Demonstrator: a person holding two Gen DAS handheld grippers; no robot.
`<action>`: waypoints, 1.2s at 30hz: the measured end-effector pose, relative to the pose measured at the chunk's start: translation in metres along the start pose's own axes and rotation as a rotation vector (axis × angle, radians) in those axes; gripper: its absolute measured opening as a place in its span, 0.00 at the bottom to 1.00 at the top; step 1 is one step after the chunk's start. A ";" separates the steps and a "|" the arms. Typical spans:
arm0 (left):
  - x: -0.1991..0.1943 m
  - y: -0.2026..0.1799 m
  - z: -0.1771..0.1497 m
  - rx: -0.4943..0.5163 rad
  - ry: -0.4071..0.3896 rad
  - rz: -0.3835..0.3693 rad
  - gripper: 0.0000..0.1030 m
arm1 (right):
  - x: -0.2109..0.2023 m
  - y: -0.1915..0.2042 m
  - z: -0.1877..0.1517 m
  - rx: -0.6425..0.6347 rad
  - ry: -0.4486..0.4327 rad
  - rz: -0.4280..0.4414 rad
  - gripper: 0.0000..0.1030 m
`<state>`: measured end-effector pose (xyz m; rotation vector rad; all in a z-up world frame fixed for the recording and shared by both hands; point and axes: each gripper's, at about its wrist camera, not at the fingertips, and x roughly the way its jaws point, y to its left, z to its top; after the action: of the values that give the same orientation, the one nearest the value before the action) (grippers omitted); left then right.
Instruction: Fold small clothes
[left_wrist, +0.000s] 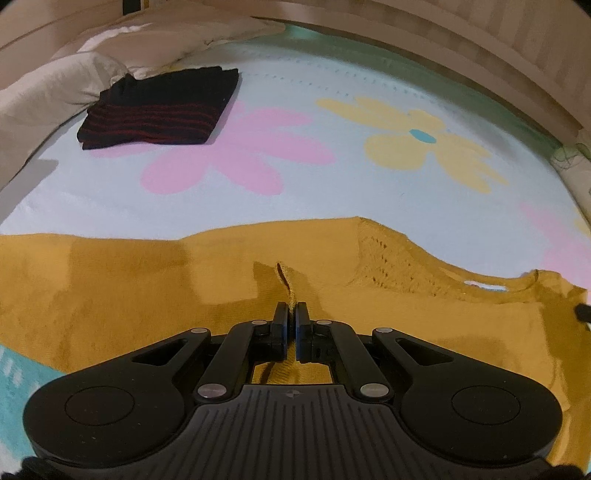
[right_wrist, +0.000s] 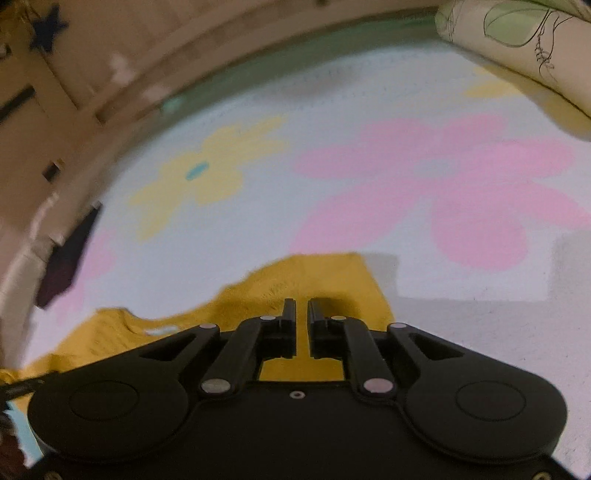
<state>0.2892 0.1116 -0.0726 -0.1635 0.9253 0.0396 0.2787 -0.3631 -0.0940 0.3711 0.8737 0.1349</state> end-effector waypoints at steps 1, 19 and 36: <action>0.001 0.001 0.000 -0.001 0.004 0.001 0.04 | 0.005 -0.004 0.001 0.005 0.011 -0.036 0.16; 0.002 0.026 0.002 -0.105 -0.002 -0.177 0.27 | -0.041 0.014 -0.027 -0.121 0.043 -0.022 0.45; -0.036 0.025 -0.021 0.023 0.039 -0.190 0.42 | -0.075 -0.003 -0.052 -0.108 0.110 -0.093 0.49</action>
<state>0.2483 0.1346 -0.0589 -0.2307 0.9449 -0.1511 0.1908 -0.3721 -0.0714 0.2230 0.9860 0.1172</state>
